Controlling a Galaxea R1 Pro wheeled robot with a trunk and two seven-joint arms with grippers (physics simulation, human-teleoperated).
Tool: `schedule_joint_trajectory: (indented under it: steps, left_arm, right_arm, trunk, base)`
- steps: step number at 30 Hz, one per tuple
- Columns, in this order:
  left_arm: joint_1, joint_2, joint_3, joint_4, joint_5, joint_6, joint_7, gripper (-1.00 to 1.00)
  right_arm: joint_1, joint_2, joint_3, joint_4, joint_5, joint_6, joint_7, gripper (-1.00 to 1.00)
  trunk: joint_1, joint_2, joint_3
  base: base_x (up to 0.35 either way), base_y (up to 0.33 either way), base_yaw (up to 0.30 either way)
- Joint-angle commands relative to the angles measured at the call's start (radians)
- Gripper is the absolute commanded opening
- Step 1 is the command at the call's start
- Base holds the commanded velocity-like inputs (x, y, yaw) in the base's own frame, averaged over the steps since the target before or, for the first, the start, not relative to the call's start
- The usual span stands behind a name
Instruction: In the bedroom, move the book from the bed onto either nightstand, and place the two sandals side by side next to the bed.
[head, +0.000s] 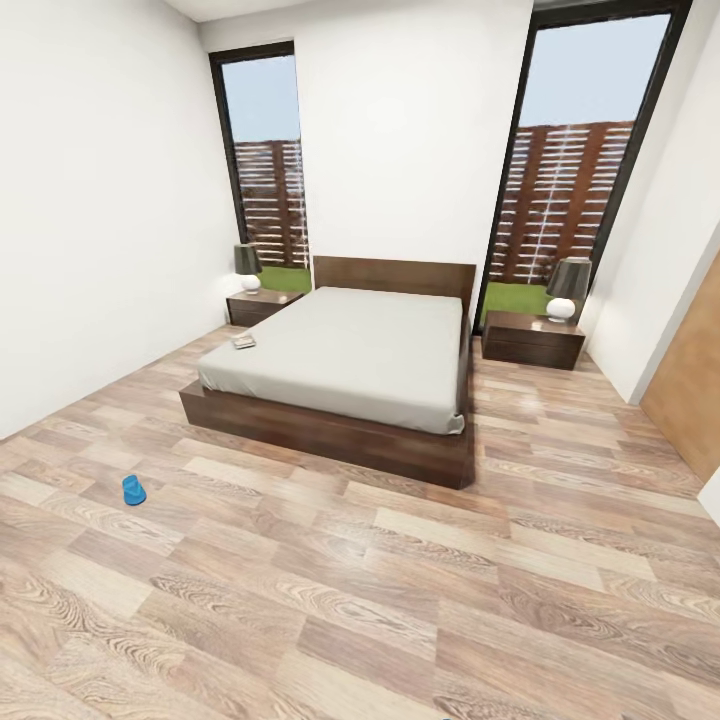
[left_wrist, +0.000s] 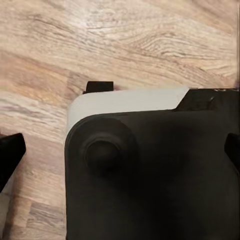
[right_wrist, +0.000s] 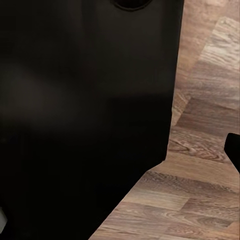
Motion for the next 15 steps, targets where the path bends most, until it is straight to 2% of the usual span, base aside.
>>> schedule_joint_trajectory:
  steps: [1, 4, 5, 10, 15]
  left_arm:
    - [0.000, -0.001, 0.000, -0.028, 0.002, -0.002, 0.000, 1.00]
    - [0.000, -0.001, 0.000, -0.068, 0.003, 0.000, 0.001, 1.00]
    - [-0.002, -0.002, 0.000, -0.099, 0.007, 0.001, 0.002, 1.00]
    - [-0.013, -0.004, 0.000, -0.127, 0.030, 0.006, 0.004, 1.00]
    - [-0.056, -0.004, 0.000, -0.149, 0.053, 0.029, 0.006, 1.00]
  right_arm:
    - [0.000, -0.001, -0.001, -0.004, 0.000, 0.001, 0.001, 1.00]
    - [0.000, -0.003, -0.001, -0.012, 0.001, 0.000, 0.001, 1.00]
    - [0.000, -0.005, -0.001, -0.039, 0.001, 0.000, 0.001, 1.00]
    - [0.000, -0.009, -0.002, -0.158, 0.001, 0.001, -0.002, 1.00]
    - [0.000, -0.011, -0.002, -0.262, 0.000, 0.001, -0.006, 1.00]
  trunk:
    - [0.000, 0.000, -0.001]
    - [0.000, 0.000, -0.001]
    - [0.000, 0.000, -0.001]
    - [0.000, 0.000, -0.001]
    - [0.000, 0.000, -0.001]
  base:
    - [0.000, 0.000, 0.000]
    - [0.000, 0.000, 0.000]
    - [0.000, 0.000, 0.000]
    - [0.000, 0.000, 0.000]
    - [0.000, 0.000, 0.000]
